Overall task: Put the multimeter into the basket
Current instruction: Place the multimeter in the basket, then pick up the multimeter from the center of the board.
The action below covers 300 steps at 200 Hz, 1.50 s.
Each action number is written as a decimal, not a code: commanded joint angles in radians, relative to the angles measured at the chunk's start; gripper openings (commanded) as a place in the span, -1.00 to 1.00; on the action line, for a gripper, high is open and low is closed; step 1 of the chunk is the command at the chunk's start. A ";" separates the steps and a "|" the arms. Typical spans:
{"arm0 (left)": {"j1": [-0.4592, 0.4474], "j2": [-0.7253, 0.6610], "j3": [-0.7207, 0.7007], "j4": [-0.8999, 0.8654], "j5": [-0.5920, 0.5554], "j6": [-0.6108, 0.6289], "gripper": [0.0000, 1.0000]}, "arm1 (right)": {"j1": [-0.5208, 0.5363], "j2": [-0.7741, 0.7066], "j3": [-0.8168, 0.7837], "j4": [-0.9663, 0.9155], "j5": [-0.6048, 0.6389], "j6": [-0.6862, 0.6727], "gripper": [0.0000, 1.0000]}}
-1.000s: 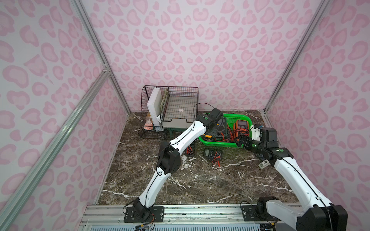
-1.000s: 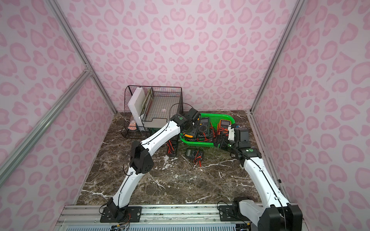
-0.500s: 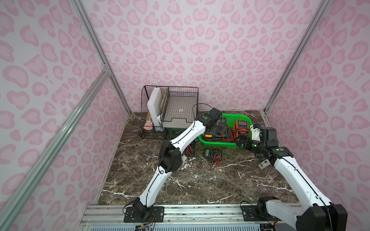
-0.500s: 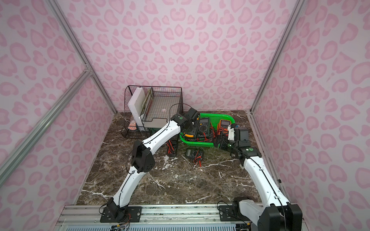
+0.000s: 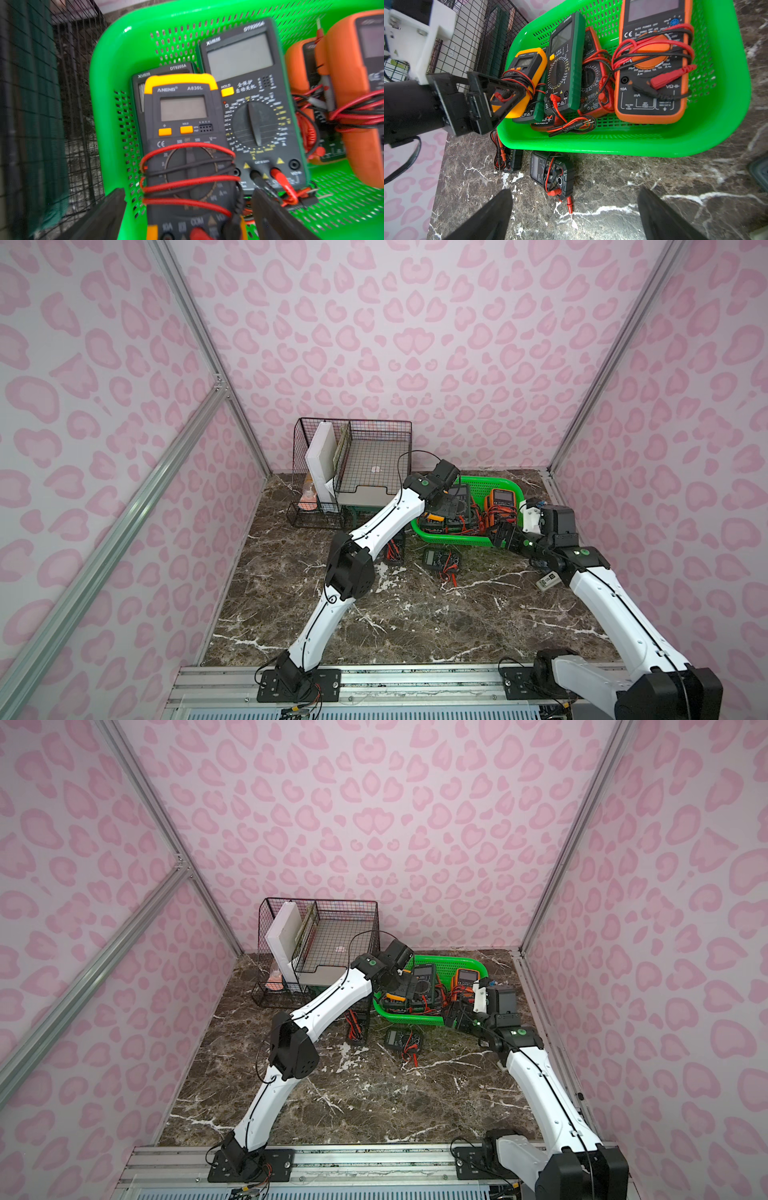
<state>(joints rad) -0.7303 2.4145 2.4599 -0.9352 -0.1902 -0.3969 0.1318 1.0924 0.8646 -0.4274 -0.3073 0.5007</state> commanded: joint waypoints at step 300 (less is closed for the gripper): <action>-0.063 -0.670 -0.802 0.073 -0.134 -0.131 0.97 | 0.080 -0.032 -0.096 0.099 -0.050 0.051 0.98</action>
<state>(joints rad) -0.7940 1.7641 1.6932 -0.8562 -0.2756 -0.4953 0.1913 1.0508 0.7677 -0.3645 -0.3553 0.5404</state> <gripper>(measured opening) 0.987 0.987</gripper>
